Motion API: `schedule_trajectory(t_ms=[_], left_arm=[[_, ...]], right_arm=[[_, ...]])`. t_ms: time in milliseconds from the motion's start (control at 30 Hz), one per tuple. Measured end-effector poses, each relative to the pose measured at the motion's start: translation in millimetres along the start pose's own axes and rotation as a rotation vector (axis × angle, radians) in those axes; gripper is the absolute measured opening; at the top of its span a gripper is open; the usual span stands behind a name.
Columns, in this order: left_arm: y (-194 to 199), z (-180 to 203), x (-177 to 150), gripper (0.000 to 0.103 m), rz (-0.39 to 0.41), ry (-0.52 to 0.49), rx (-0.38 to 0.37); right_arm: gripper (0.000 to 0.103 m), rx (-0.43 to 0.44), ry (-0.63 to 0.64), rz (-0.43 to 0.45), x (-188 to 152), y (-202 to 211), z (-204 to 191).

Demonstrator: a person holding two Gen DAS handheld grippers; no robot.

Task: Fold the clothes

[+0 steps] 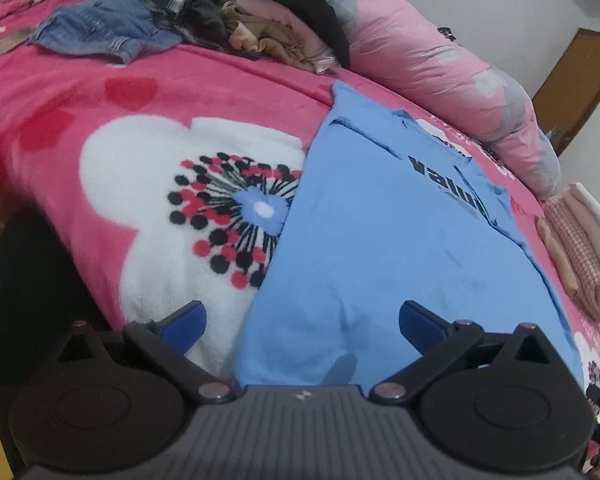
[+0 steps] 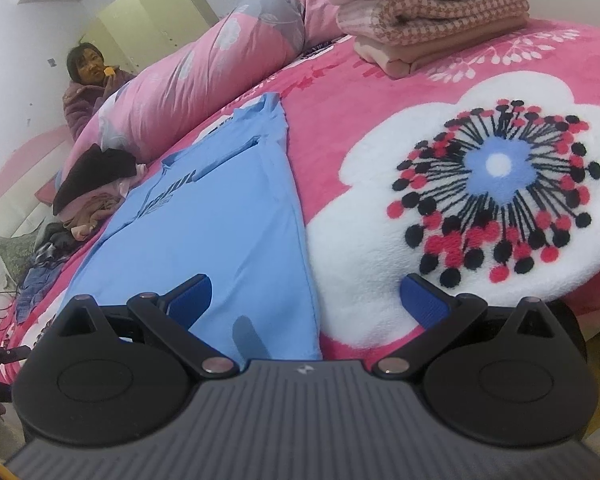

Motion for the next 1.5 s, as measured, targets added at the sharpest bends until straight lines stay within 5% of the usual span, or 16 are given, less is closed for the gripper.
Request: schedule_trajectory(t_ms=[233,433,933,1233,1500], left_arm=[[-3.1,2.5,-1.4,0.103,-0.008,-0.085,0.015],[-7.5,-9.1,-0.9,0.101,-0.042,-0.141,0.120],[3.4,-16.9,1.1,0.089,0.022,-0.222,0.092],[21.3,-22.1,-12.7,0.070,0.045,-0.227,0.019],[10.7,-21.7,-14.3,0.042,0.026,-0.192,-0.063]], right_arm=[[0.102,-0.009,0.005,-0.006,0.6,-1.0,-0.6],[0.102,-0.025,0.010,-0.012,0.6,-2.5,-2.6],[0.102,-0.091,0.034,-0.041,1.8,-8.1,-9.1],[0.102,-0.104,0.035,-0.031,-0.4,-7.8,-10.8],[0.102,-0.124,0.043,-0.053,2.2,-11.8,-12.1]])
Point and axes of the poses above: each gripper's, at about its wrist camera, not at the fingertips, and y roughly against the way its jaws point, z to its right, x to its top, the point moved 6 cm from there along -y, roughly the way its jaws point, and after that the axes turned 5 degrees about y, right-handed, at the moved point
